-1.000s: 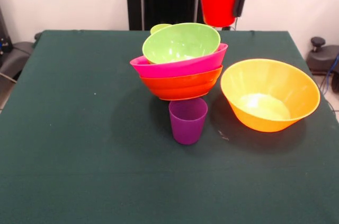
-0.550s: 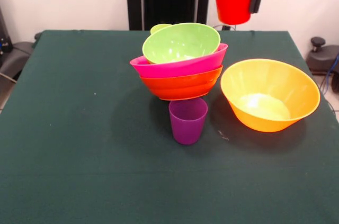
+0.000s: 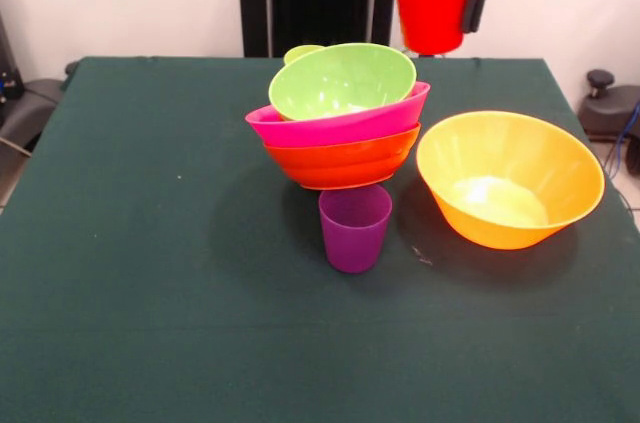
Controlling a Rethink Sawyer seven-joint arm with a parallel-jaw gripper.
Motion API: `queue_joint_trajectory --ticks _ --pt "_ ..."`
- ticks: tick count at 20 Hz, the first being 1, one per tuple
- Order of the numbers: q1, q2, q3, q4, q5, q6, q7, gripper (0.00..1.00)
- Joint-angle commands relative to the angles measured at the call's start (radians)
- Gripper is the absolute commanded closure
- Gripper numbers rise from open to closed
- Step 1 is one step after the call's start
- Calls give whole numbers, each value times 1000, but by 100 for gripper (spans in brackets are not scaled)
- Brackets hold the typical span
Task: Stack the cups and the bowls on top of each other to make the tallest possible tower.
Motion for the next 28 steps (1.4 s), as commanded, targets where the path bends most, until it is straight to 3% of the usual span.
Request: queue_joint_trajectory --ticks 1,28 --pt "-44 54 115 87 -120 -16 -183 100" --pt "-134 46 185 124 -261 -62 -142 100"
